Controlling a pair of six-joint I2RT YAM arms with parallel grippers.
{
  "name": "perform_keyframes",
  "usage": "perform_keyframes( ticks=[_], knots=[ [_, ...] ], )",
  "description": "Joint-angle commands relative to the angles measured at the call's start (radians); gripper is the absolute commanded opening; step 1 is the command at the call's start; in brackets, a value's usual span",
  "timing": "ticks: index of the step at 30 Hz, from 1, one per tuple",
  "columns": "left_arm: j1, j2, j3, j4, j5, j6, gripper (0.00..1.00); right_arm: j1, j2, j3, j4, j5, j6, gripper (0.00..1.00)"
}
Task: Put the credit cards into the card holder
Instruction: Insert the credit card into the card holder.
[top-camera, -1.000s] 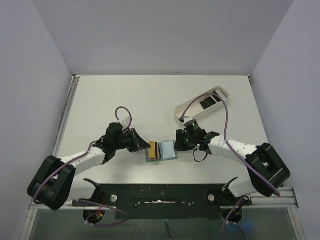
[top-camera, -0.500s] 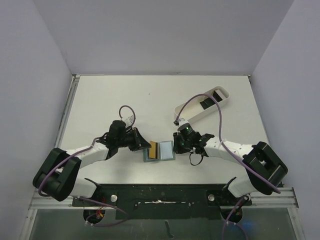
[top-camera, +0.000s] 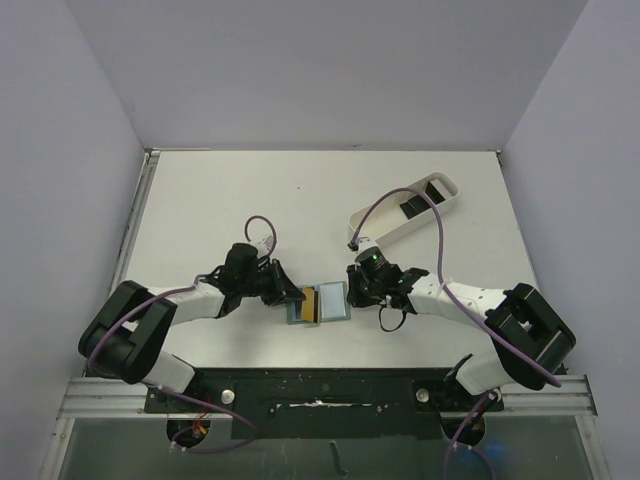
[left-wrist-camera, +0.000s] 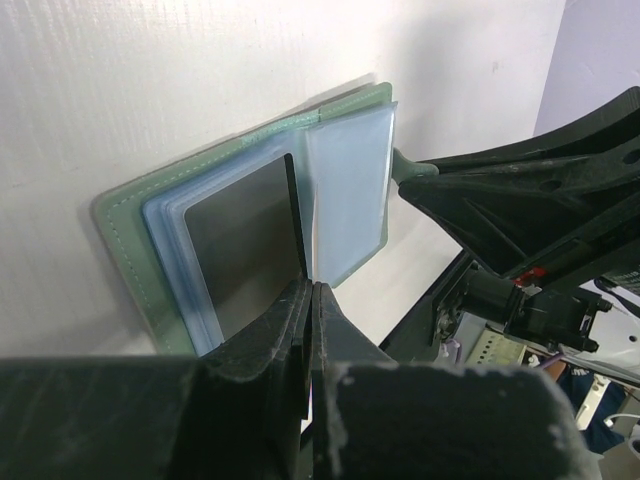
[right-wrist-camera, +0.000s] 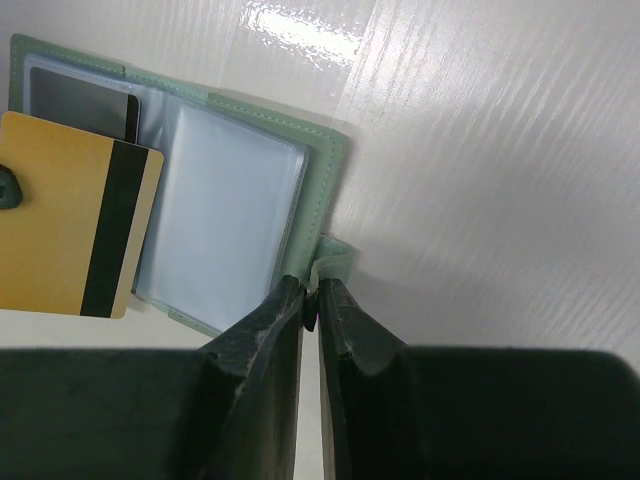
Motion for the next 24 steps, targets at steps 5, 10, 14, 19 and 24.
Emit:
perform_keyframes(
  ticks=[5, 10, 14, 19, 24],
  knots=[
    [-0.006, 0.037, 0.017, 0.086, 0.012, 0.005, 0.00, 0.014, -0.006, -0.001, 0.023, 0.030, -0.006, 0.10],
    [-0.006, 0.060, 0.008, 0.110, 0.015, 0.001, 0.00, 0.017, -0.006, -0.003, 0.017, 0.039, -0.008, 0.09],
    [-0.010, 0.068, 0.007, 0.114, 0.009, 0.001, 0.00, 0.019, -0.007, -0.004, 0.013, 0.041, -0.007, 0.09],
    [-0.012, 0.068, 0.011, 0.101, -0.003, 0.009, 0.00, 0.027, -0.018, 0.011, -0.022, 0.066, 0.009, 0.09],
    [-0.017, 0.071, 0.019, 0.087, -0.012, 0.016, 0.00, 0.029, -0.062, 0.055, -0.080, 0.051, 0.032, 0.21]
  ],
)
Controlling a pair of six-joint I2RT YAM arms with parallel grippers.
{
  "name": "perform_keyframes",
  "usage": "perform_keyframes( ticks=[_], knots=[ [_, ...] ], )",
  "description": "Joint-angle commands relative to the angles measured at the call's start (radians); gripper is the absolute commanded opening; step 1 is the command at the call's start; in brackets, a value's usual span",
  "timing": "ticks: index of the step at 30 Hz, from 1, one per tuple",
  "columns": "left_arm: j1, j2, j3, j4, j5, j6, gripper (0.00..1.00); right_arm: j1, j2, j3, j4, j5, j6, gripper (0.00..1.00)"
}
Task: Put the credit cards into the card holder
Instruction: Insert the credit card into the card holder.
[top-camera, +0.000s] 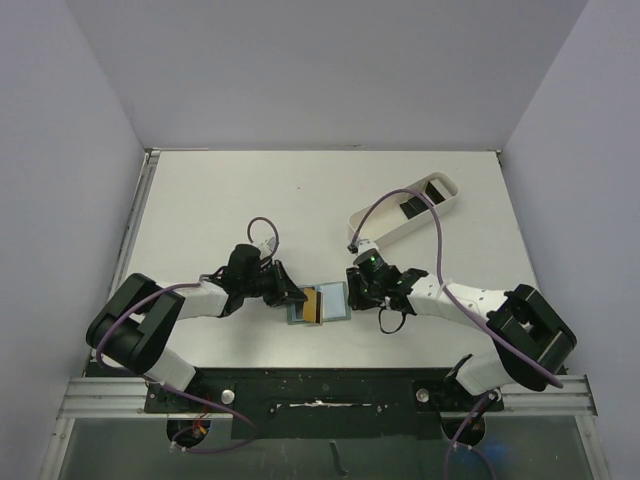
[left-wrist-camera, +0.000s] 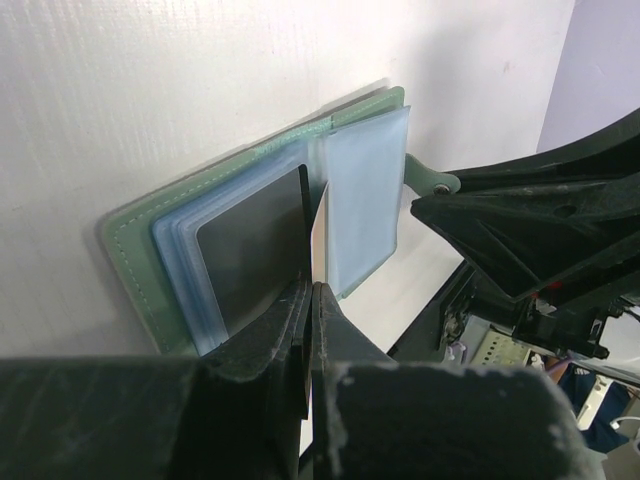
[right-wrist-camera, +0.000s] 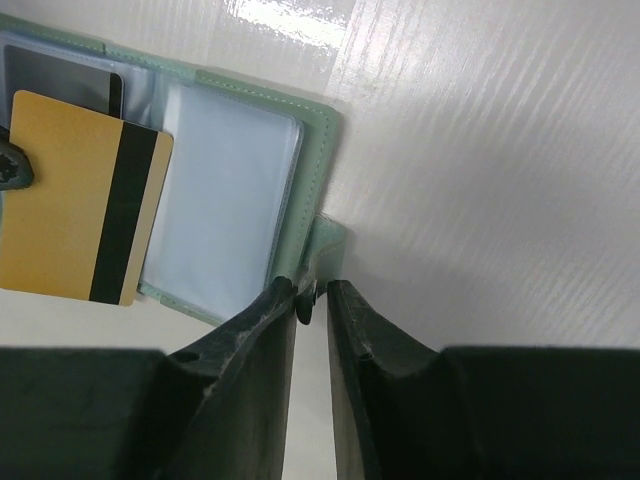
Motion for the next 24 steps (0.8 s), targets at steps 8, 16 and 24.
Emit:
perform_keyframes(
  ticks=[8, 16, 24],
  knots=[
    [-0.022, 0.010, 0.021, 0.022, -0.043, 0.026, 0.00, 0.007, -0.074, 0.088, -0.035, 0.052, 0.026, 0.39],
    [-0.045, 0.018, 0.044, 0.004, -0.063, 0.022, 0.00, 0.008, -0.021, 0.114, 0.003, 0.026, 0.016, 0.38],
    [-0.058, 0.029, 0.025, 0.000, -0.096, 0.042, 0.00, 0.006, -0.003, 0.085, -0.001, 0.056, 0.023, 0.39]
  ],
)
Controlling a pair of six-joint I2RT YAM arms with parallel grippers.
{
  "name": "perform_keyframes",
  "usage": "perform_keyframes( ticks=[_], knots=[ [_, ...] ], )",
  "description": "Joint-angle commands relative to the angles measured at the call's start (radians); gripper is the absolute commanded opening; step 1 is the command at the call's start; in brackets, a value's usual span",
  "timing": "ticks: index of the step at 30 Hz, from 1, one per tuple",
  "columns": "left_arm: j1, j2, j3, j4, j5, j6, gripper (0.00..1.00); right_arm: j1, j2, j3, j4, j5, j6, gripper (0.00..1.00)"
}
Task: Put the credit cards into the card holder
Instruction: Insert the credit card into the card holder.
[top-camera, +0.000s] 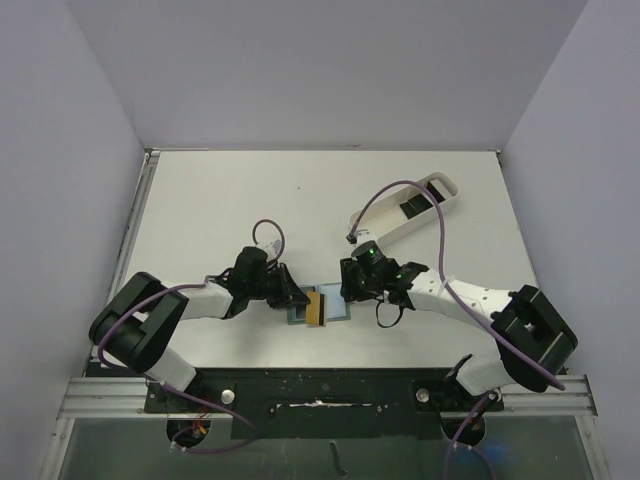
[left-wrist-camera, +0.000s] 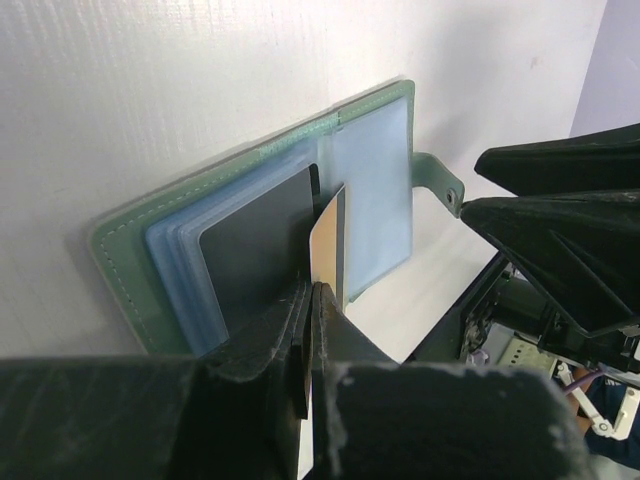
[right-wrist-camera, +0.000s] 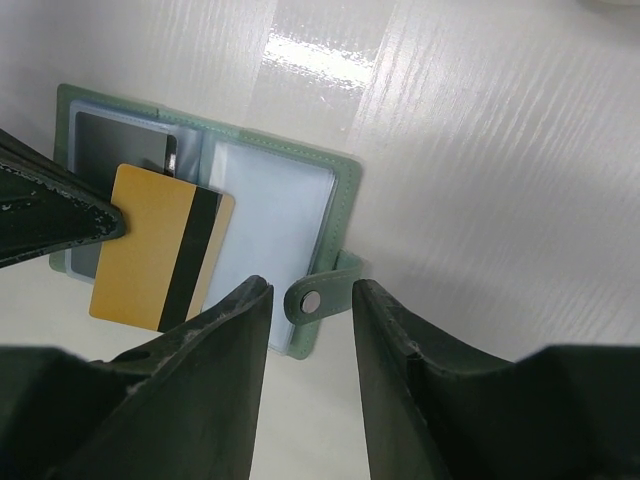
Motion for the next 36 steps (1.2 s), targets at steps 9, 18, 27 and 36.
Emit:
perform_keyframes(
  ticks=[9, 18, 27, 36],
  knots=[
    [-0.007, -0.013, 0.029, 0.006, -0.039, 0.023, 0.00, 0.011, 0.026, -0.023, 0.040, 0.038, 0.023, 0.30],
    [-0.006, -0.017, 0.018, 0.006, -0.071, 0.025, 0.00, 0.019, 0.015, -0.055, 0.030, 0.049, 0.031, 0.17],
    [-0.010, -0.001, 0.012, 0.075, -0.107, -0.033, 0.00, 0.027, -0.011, -0.088, 0.044, 0.055, 0.040, 0.12],
    [-0.024, 0.049, 0.030, 0.102, -0.113, -0.056, 0.00, 0.027, -0.016, -0.094, 0.050, 0.057, 0.054, 0.10]
  ],
)
